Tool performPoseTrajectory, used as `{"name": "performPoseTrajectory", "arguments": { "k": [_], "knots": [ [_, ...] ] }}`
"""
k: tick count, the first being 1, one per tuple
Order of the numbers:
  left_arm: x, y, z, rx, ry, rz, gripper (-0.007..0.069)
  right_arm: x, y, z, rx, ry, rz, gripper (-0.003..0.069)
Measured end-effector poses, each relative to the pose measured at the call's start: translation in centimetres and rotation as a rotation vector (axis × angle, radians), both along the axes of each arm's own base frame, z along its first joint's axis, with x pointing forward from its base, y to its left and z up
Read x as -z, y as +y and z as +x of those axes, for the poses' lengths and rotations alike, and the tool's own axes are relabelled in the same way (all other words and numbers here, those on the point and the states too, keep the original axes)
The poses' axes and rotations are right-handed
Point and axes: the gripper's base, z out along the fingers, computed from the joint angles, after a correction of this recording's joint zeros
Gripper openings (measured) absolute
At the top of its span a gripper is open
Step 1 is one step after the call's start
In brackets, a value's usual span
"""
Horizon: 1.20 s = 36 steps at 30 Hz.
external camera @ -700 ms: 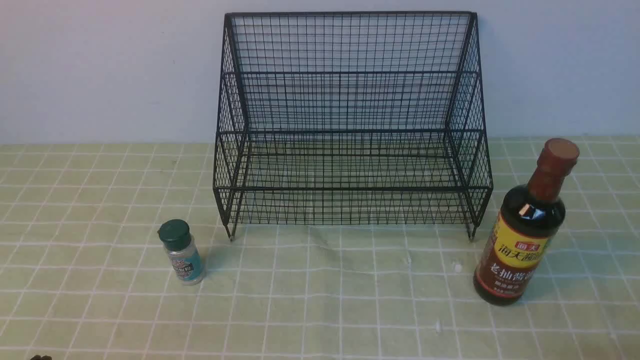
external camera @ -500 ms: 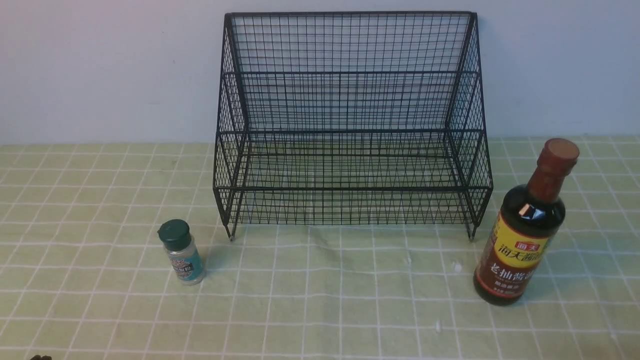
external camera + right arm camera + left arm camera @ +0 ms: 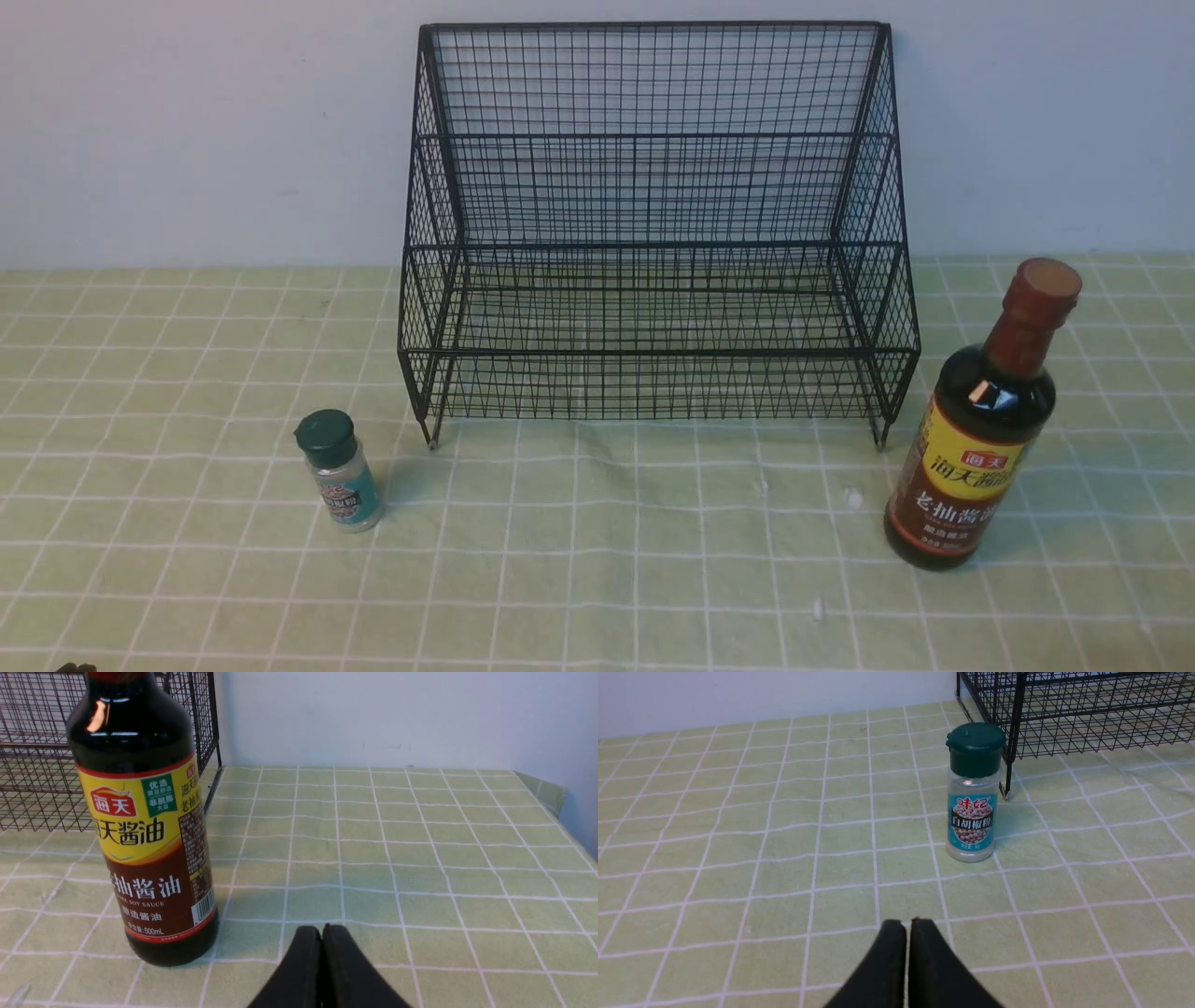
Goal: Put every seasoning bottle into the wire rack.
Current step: Use the right arm to grab the condiment bottle closest to it
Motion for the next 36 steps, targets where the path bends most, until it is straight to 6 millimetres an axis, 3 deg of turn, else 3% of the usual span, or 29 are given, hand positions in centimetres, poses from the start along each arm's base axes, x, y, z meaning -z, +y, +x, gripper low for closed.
{"name": "performPoseTrajectory", "arguments": {
  "k": [13, 17, 23, 25, 36],
  "knots": [
    [0.0, 0.0, 0.0, 0.000, 0.000, 0.000, -0.0006, 0.0, 0.0, 0.0, -0.001, -0.007, 0.017, -0.0015],
    [0.0, 0.0, 0.0, 0.000, 0.000, 0.000, -0.0006, -0.5, 0.3, 0.2, 0.003, -0.081, 0.201, -0.0015],
    [0.0, 0.0, 0.0, 0.000, 0.000, 0.000, -0.0006, -2.3, 0.1, 0.2, 0.043, -0.291, 0.742, -0.0015],
    [0.0, 0.0, 0.0, 0.000, 0.000, 0.000, -0.0006, -2.6, -0.1, 0.2, 0.055, -0.325, 0.823, -0.0015],
    [0.0, 0.0, 0.0, 0.000, 0.000, 0.000, -0.0006, -3.7, -0.6, 0.0, 0.076, -0.434, 0.801, -0.0015]
  ]
}}
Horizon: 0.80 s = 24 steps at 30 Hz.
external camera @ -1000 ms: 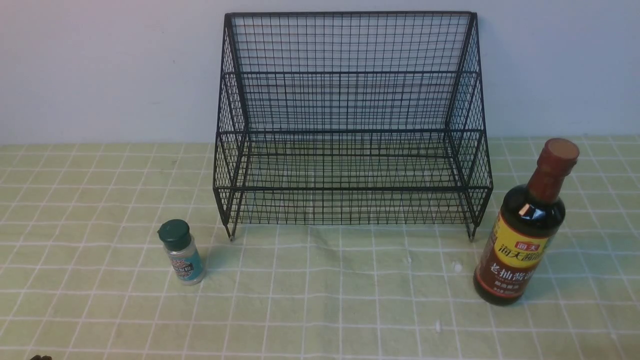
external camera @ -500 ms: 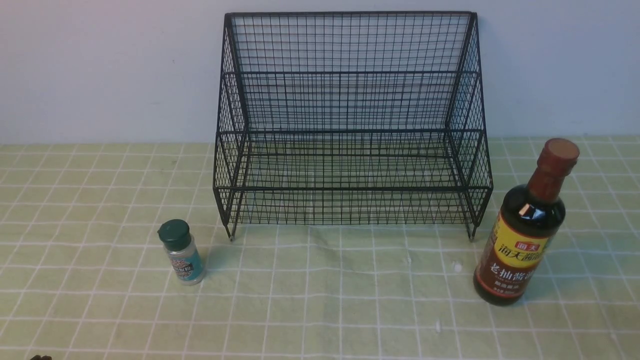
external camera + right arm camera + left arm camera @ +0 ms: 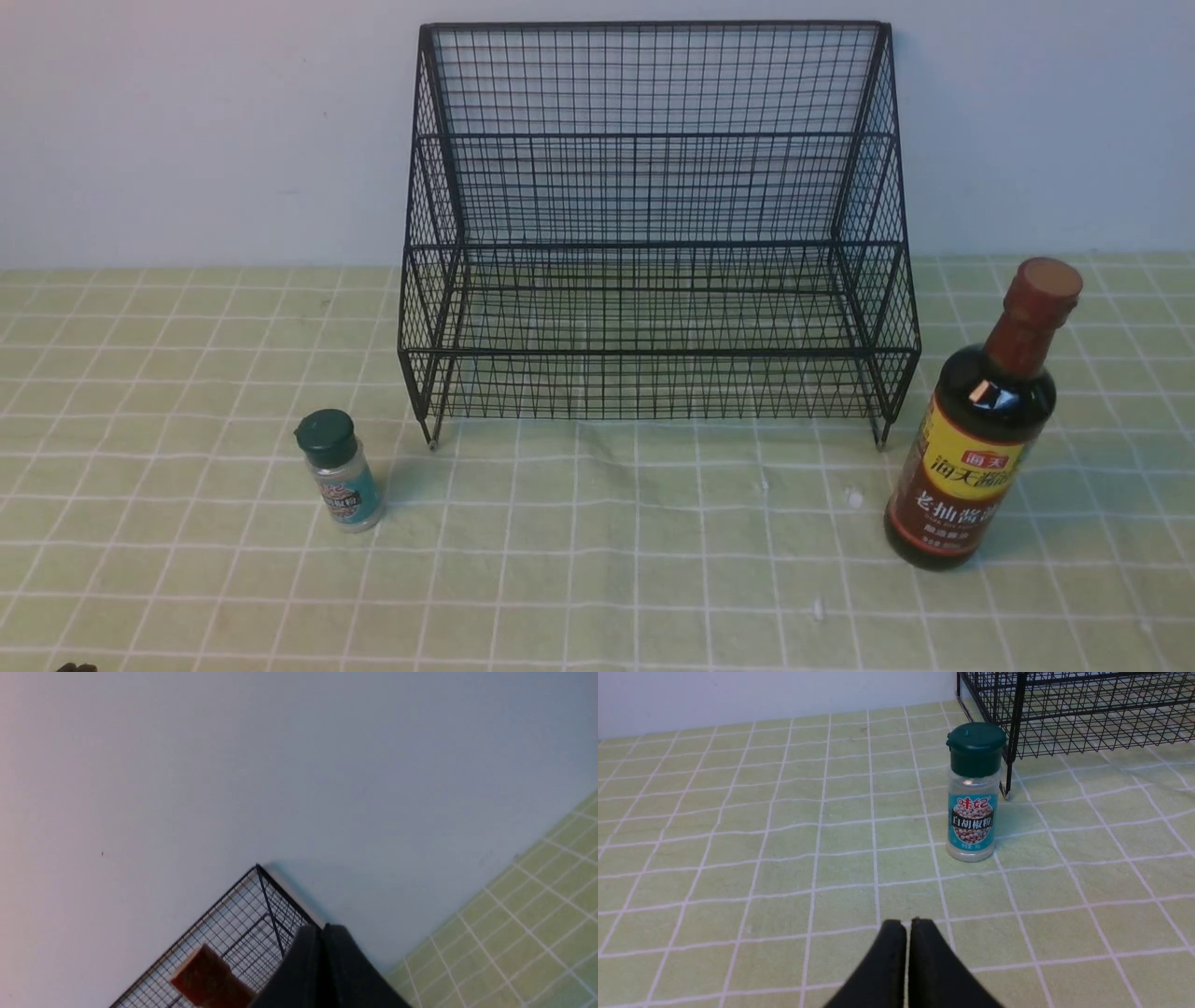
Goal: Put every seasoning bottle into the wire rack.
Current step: Use the right arm to grab the condiment bottle closest to it
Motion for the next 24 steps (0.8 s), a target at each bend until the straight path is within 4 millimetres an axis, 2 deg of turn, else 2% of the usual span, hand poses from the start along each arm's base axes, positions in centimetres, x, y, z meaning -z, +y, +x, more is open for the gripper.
{"name": "performPoseTrajectory", "arguments": {
  "k": [1, 3, 4, 5, 6, 7, 9, 10, 11, 14, 15, 16, 17, 18, 19, 21, 23, 24],
  "knots": [
    [0.0, 0.0, 0.0, 0.000, 0.000, 0.000, -0.0006, -1.0, 0.1, -0.2, -0.014, -0.015, -0.004, -0.0015],
    [0.0, 0.0, 0.0, 0.000, 0.000, 0.000, -0.0006, -4.4, 0.5, -0.7, -0.045, -0.058, -0.048, -0.0015],
    [0.0, 0.0, 0.0, 0.000, 0.000, 0.000, -0.0006, -5.3, 0.7, -0.7, -0.062, -0.043, -0.074, -0.0015],
    [0.0, 0.0, 0.0, 0.000, 0.000, 0.000, -0.0006, -7.3, 1.0, -0.7, -0.083, -0.031, -0.132, -0.0015],
    [0.0, 0.0, 0.0, 0.000, 0.000, 0.000, -0.0006, -8.2, 1.3, -0.7, -0.106, -0.003, -0.165, -0.0015],
    [0.0, 0.0, 0.0, 0.000, 0.000, 0.000, -0.0006, -10.4, 1.6, -0.3, -0.139, 0.043, -0.244, -0.0015],
    [0.0, 0.0, 0.0, 0.000, 0.000, 0.000, -0.0006, -12.8, 2.3, 0.6, -0.212, 0.156, -0.353, -0.0015],
    [0.0, 0.0, 0.0, 0.000, 0.000, 0.000, -0.0006, -13.5, 2.3, 0.5, -0.216, 0.153, -0.373, -0.0015],
    [0.0, 0.0, 0.0, 0.000, 0.000, 0.000, -0.0006, -15.3, 2.8, 2.0, -0.294, 0.280, -0.459, -0.0015],
    [0.0, 0.0, 0.0, 0.000, 0.000, 0.000, -0.0006, -18.4, 3.3, 4.9, -0.411, 0.433, -0.551, -0.0015],
    [0.0, 0.0, 0.0, 0.000, 0.000, 0.000, -0.0006, -18.8, 3.4, 5.5, -0.445, 0.476, -0.565, -0.0015],
    [0.0, 0.0, 0.0, 0.000, 0.000, 0.000, -0.0006, -20.2, 3.5, 7.3, -0.491, 0.532, -0.588, -0.0015],
    [0.0, 0.0, 0.0, 0.000, 0.000, 0.000, -0.0006, -20.6, 3.6, 8.0, -0.519, 0.565, -0.598, -0.0015],
    [0.0, 0.0, 0.0, 0.000, 0.000, 0.000, -0.0006, -21.7, 3.7, 9.9, -0.554, 0.609, -0.614, -0.0011],
    [0.0, 0.0, 0.0, 0.000, 0.000, 0.000, -0.0006, -21.7, 3.7, 10.1, -0.565, 0.622, -0.616, -0.0009],
    [0.0, 0.0, 0.0, 0.000, 0.000, 0.000, -0.0006, -22.6, 3.7, 13.1, -0.621, 0.702, -0.636, 0.0009],
    [0.0, 0.0, 0.0, 0.000, 0.000, 0.000, -0.0006, -22.7, 3.7, 15.4, -0.660, 0.753, -0.653, 0.0038],
    [0.0, 0.0, 0.0, 0.000, 0.000, 0.000, -0.0006, -22.7, 3.7, 15.6, -0.666, 0.760, -0.655, 0.0046]
  ]
}}
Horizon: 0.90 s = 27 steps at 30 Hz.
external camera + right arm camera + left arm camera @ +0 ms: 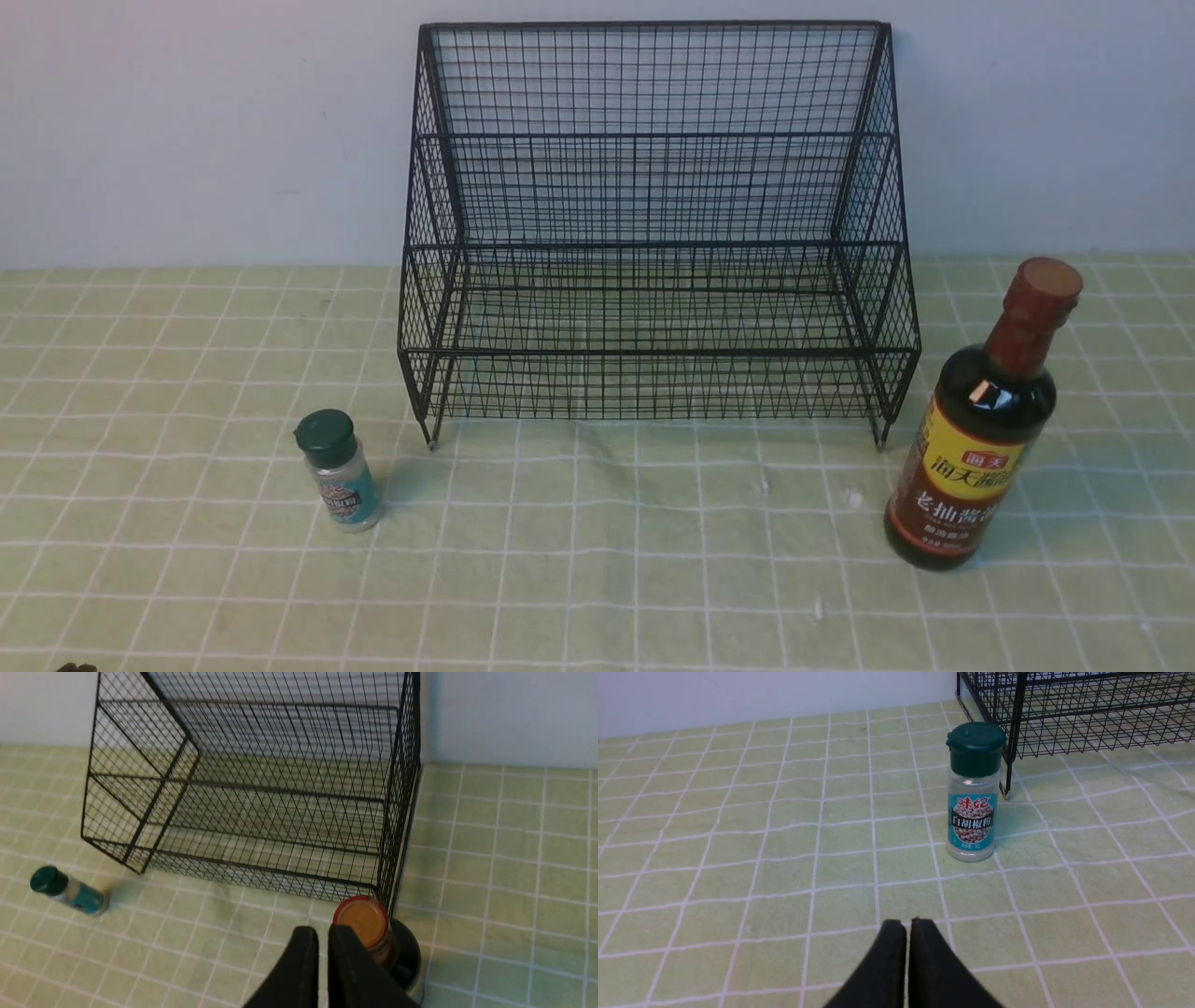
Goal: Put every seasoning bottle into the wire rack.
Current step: Use the right arm to grab the condiment bottle closest to it
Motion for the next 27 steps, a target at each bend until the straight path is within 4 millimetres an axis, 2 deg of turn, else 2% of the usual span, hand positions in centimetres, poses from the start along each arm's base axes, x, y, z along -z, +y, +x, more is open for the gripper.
{"name": "performPoseTrajectory", "arguments": {
  "k": [1, 3, 5, 7, 8, 12, 16, 19, 27],
  "knots": [
    [0.0, 0.0, 0.0, 0.000, 0.000, 0.000, -0.0006, 0.1, 0.1, 1.4, -0.019, 0.019, -0.013, 0.0080],
    [0.0, 0.0, 0.0, 0.000, 0.000, 0.000, -0.0006, 0.3, 0.3, 2.5, -0.032, 0.035, -0.023, 0.0119],
    [0.0, 0.0, 0.0, 0.000, 0.000, 0.000, -0.0006, 1.2, 1.1, 3.7, -0.072, 0.071, -0.058, 0.0207],
    [0.0, 0.0, 0.0, 0.000, 0.000, 0.000, -0.0006, 1.9, 2.0, 4.3, -0.106, 0.091, -0.101, 0.0282],
    [0.0, 0.0, 0.0, 0.000, 0.000, 0.000, -0.0006, 2.1, 2.0, 4.5, -0.107, 0.094, -0.111, 0.0290],
    [0.0, 0.0, 0.0, 0.000, 0.000, 0.000, -0.0006, 3.7, 4.2, 5.7, -0.152, 0.140, -0.213, 0.0465],
    [0.0, 0.0, 0.0, 0.000, 0.000, 0.000, -0.0006, 5.3, 4.7, 6.8, -0.067, 0.222, -0.258, 0.0583],
    [0.0, 0.0, 0.0, 0.000, 0.000, 0.000, -0.0006, 6.3, 4.5, 7.7, 0.000, 0.266, -0.270, 0.0617],
    [0.0, 0.0, 0.0, 0.000, 0.000, 0.000, -0.0006, 9.2, 5.4, 9.9, -0.003, 0.373, -0.238, 0.0617]
  ]
}}
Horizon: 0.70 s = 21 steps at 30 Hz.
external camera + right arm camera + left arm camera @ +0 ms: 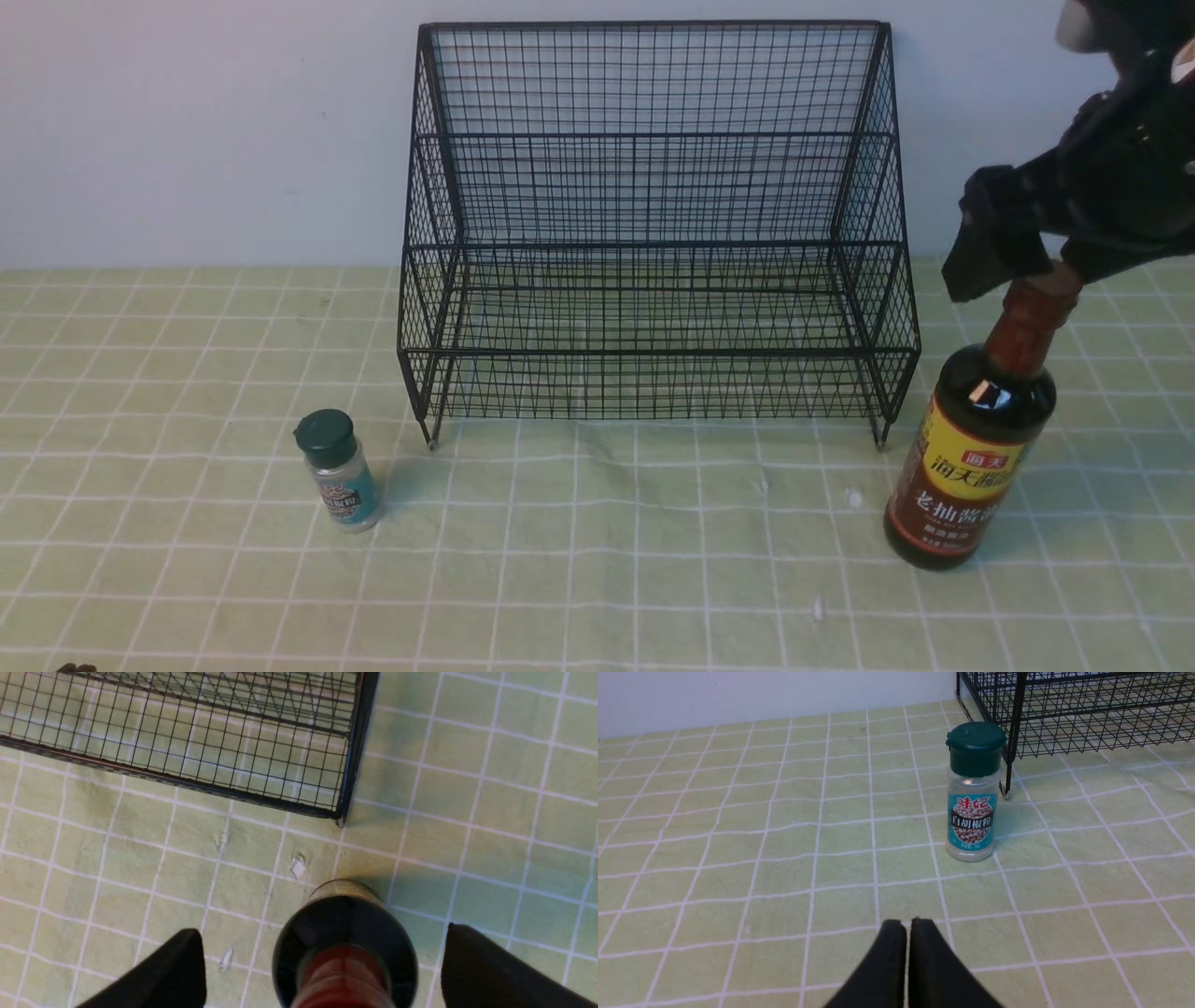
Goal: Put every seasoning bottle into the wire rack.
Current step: Use the right arm to grab the condiment bottle closest to it
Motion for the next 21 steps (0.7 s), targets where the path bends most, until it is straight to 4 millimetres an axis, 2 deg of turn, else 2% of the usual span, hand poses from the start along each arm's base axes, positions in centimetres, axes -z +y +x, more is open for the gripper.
{"name": "performPoseTrajectory", "arguments": {
  "k": [8, 16, 21],
  "knots": [
    [0.0, 0.0, 0.0, 0.000, 0.000, 0.000, -0.0006, 0.5, 0.2, 0.3, 0.000, 0.017, 0.006, 0.0561],
    [0.0, 0.0, 0.0, 0.000, 0.000, 0.000, -0.0006, 2.1, 0.0, -0.2, 0.000, 0.072, -0.008, 0.0548],
    [0.0, 0.0, 0.0, 0.000, 0.000, 0.000, -0.0006, 2.2, -0.3, -0.1, 0.000, 0.062, -0.046, 0.0540]
  ]
}}
